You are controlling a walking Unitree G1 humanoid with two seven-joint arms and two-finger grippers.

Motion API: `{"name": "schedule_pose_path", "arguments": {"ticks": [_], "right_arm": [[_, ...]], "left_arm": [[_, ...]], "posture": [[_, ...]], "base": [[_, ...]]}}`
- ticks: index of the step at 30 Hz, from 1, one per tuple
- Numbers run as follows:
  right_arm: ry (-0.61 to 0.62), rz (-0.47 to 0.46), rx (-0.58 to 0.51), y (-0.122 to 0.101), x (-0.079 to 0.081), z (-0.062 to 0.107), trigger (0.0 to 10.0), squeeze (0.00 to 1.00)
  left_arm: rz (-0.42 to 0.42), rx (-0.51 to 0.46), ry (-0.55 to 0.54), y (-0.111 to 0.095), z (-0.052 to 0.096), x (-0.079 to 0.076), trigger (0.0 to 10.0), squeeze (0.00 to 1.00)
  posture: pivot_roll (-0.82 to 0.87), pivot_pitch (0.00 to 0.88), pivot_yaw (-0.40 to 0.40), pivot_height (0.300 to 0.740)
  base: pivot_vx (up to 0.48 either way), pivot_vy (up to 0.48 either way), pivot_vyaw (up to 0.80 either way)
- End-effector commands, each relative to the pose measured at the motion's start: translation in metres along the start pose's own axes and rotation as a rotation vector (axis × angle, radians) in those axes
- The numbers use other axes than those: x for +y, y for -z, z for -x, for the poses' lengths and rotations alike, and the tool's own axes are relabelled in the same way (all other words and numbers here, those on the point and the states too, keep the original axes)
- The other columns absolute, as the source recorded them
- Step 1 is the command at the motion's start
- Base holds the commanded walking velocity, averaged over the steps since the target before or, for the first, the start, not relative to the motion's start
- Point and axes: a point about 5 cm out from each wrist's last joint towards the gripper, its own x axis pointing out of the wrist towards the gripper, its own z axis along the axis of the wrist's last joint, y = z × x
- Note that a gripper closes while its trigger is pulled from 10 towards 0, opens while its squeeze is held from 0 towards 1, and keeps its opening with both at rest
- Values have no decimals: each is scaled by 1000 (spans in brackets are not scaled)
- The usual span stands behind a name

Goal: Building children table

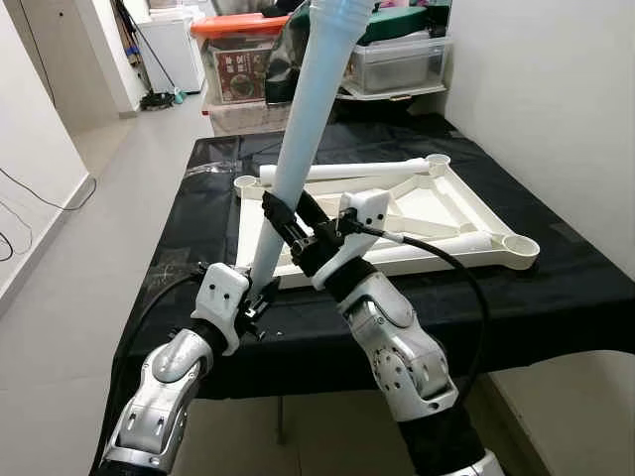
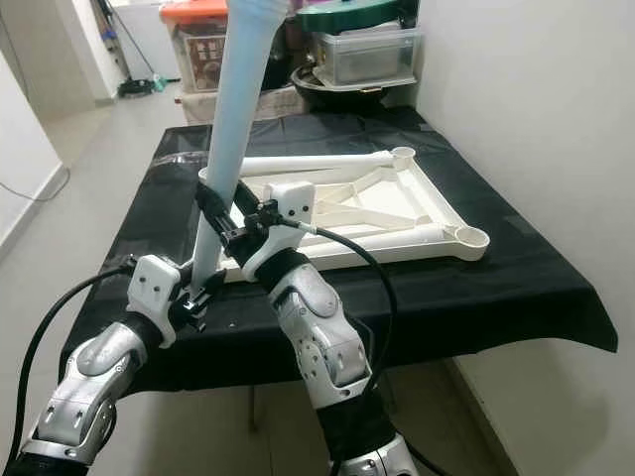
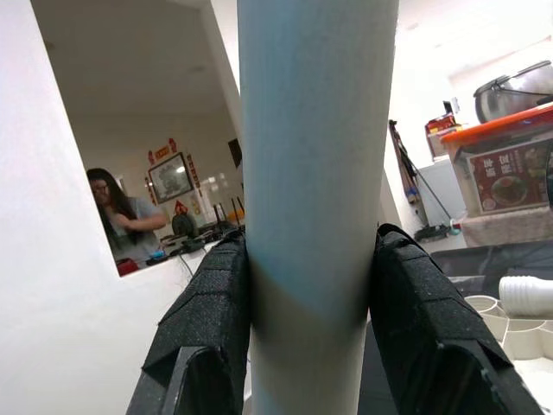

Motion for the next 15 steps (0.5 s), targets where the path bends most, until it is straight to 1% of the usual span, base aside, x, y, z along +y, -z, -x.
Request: {"name": "schedule_pose_path", "arguments": {"ticks": [1,10,13,14,15], "right_arm": [[43,-37,-22,-1,-2,-2,10000,0],[14,-84,-12,0,2,-2,10000,0],[14,-84,-12,0,2,-2,10000,0],[-2,-87,-13,0,4,-2,10000,1000],[-21,-90,-14,-1,7,-2,10000,1000]], "left_arm": [[-3,1,-174,0,12,32,10000,0],[-20,0,-164,0,10,28,10000,0],[-20,0,-164,0,10,28,10000,0],[-23,-1,-160,0,9,27,10000,0],[-26,-2,-159,0,8,26,10000,0]], "posture": [[-40,0,41,740],[-40,0,44,740],[-40,0,44,740],[-40,0,44,740],[-40,0,42,740]], "base": [[0,0,0],[0,0,0],[0,0,0],[0,0,0],[0,0,0]]}}
